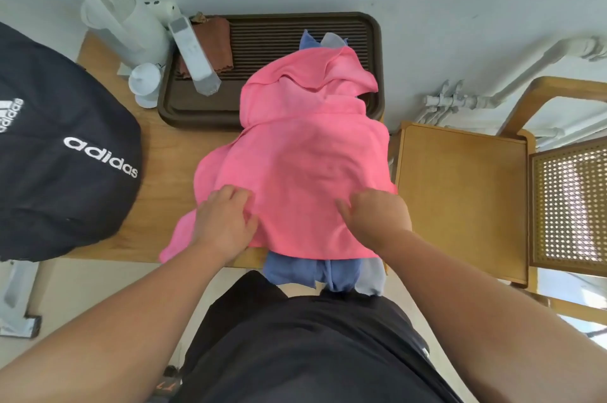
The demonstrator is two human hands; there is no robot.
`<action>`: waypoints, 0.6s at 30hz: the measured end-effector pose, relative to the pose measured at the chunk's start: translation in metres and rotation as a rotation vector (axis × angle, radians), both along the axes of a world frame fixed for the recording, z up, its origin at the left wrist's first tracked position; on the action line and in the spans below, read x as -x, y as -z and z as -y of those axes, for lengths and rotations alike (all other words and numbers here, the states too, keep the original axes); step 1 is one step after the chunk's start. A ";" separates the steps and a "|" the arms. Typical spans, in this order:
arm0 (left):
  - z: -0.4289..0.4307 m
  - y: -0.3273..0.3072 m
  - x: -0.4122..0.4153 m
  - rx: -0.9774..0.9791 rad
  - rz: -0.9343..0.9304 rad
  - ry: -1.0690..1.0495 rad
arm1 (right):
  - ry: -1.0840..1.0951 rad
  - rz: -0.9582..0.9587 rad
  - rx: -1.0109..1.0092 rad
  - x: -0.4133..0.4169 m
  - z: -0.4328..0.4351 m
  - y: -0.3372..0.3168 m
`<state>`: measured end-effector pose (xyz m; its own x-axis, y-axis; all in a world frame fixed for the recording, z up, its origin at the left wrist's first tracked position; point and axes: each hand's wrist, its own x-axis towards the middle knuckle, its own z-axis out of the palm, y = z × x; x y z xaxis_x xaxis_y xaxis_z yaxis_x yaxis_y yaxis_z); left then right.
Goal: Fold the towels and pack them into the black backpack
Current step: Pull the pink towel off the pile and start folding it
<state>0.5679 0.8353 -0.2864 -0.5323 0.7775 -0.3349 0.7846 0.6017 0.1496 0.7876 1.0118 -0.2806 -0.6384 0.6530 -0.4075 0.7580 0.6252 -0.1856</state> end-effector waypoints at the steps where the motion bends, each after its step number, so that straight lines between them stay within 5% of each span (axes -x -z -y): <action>1: 0.005 -0.002 0.010 -0.035 -0.011 -0.067 | -0.032 -0.028 -0.001 0.016 0.003 -0.003; 5: 0.030 0.002 0.054 -0.049 0.105 -0.394 | -0.158 -0.121 0.084 0.083 0.032 -0.011; 8: 0.049 0.014 0.085 0.085 0.155 -0.590 | -0.318 -0.023 0.190 0.122 0.062 -0.009; 12: 0.063 0.023 0.101 0.217 0.202 -0.438 | -0.414 0.072 0.148 0.155 0.086 -0.004; 18: 0.074 0.029 0.110 0.118 0.382 -0.286 | -0.496 0.074 0.021 0.224 0.102 -0.010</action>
<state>0.4583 0.7611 -0.3154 -0.5411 0.5631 -0.6245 0.4877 0.8152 0.3125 0.5640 0.9101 -0.2706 -0.8387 0.2693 -0.4732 0.3819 0.9105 -0.1587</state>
